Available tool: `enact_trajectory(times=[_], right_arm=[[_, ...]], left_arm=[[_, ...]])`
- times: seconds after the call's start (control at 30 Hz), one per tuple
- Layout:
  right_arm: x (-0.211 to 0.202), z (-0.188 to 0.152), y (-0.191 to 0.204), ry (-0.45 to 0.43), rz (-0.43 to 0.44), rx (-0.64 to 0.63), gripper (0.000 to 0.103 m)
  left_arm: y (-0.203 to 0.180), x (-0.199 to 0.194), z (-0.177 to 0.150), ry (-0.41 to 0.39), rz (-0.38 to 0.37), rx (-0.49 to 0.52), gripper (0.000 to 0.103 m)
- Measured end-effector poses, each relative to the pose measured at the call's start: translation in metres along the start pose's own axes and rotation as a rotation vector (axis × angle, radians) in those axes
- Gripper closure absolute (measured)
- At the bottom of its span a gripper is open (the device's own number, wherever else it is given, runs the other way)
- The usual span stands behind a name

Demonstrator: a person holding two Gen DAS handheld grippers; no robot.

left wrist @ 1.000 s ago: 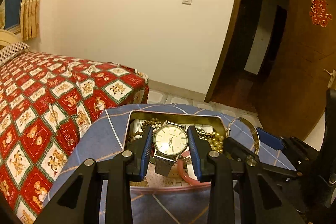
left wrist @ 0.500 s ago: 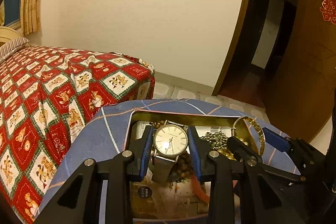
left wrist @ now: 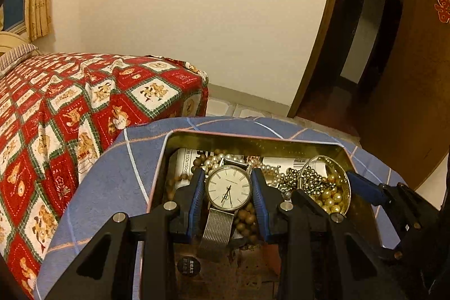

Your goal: Organize jewelry

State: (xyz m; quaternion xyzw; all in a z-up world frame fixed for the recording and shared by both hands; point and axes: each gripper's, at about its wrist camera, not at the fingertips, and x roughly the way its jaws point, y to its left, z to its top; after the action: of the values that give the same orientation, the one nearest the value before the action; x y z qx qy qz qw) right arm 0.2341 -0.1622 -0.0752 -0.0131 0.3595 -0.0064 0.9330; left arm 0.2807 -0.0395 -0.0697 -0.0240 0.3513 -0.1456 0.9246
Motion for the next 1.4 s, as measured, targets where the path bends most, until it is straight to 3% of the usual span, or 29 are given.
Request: enact_trajectory(times=[0.4,0.47,0.53,0.6,0.7,0.77,0.93,1.07,1.17,1.23,1.4], right_arm=[[0.010,-0.006,0.015,0.039,0.011,-0.079,0.035],[0.009,-0.007,0.016,0.040,0.024,-0.081,0.030],[0.009,-0.009,0.021,0.045,0.022,-0.098,0.026],[0.005,-0.011,0.022,0.039,0.004,-0.105,0.023],[-0.002,-0.011,0.021,0.025,0.006,-0.101,0.012],[-0.007,-0.012,0.020,0.011,0.000,-0.089,0.007],[-0.009,-0.012,0.019,0.003,0.014,-0.076,0.006],[-0.016,-0.012,0.017,-0.021,0.023,-0.057,0.005],[-0.022,-0.013,0.014,-0.041,0.037,-0.037,0.000],[-0.023,-0.014,0.013,-0.049,0.023,-0.029,0.000],[-0.019,-0.019,0.004,-0.021,0.017,0.017,0.000]], left_arm=[[-0.004,0.010,-0.006,0.001,0.050,0.056,0.068],[-0.006,0.010,-0.007,-0.006,0.066,0.067,0.068],[-0.008,0.009,-0.008,-0.005,0.081,0.077,0.065],[-0.008,0.008,-0.009,0.011,0.098,0.085,0.043],[-0.009,0.004,-0.009,0.023,0.084,0.067,0.035],[-0.010,0.003,-0.009,0.025,0.088,0.070,0.034],[-0.013,0.001,-0.009,0.021,0.104,0.082,0.034],[-0.020,-0.016,-0.009,-0.042,0.158,0.125,0.033],[-0.021,-0.024,-0.010,-0.084,0.198,0.149,0.025],[-0.019,-0.028,-0.010,-0.102,0.232,0.155,0.024],[-0.006,-0.032,-0.014,-0.088,0.259,0.092,0.024]])
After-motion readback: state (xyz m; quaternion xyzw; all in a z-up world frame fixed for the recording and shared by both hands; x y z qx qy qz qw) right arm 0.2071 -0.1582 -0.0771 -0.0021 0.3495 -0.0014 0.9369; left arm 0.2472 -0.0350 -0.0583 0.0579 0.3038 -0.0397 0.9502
